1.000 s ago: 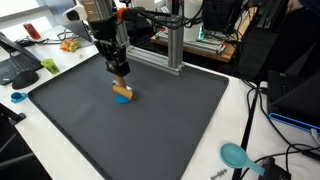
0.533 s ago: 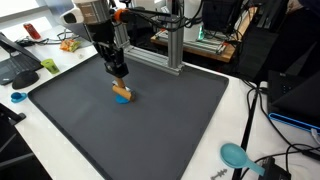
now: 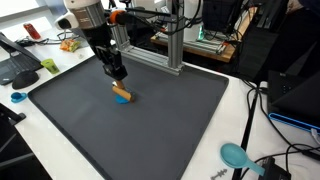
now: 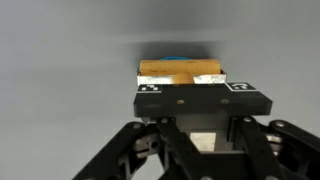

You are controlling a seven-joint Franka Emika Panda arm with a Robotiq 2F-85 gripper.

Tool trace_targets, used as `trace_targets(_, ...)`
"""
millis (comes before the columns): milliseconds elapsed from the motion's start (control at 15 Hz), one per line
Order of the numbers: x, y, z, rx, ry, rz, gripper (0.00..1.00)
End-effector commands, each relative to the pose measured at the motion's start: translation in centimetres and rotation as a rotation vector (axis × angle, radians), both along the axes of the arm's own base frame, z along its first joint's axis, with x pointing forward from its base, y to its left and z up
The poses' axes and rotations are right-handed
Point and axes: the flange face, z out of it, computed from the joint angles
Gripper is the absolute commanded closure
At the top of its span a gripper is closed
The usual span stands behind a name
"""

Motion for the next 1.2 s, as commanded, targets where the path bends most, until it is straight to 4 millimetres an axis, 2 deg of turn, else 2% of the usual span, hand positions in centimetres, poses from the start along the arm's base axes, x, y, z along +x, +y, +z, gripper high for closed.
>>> trace_targets(0,1.1,0.1,-2.9,-0.019,0.045,-0.011,0.78)
trace_targets(1133,2.3,1.2,-2.0,-0.087,-0.060,0.052,0.78)
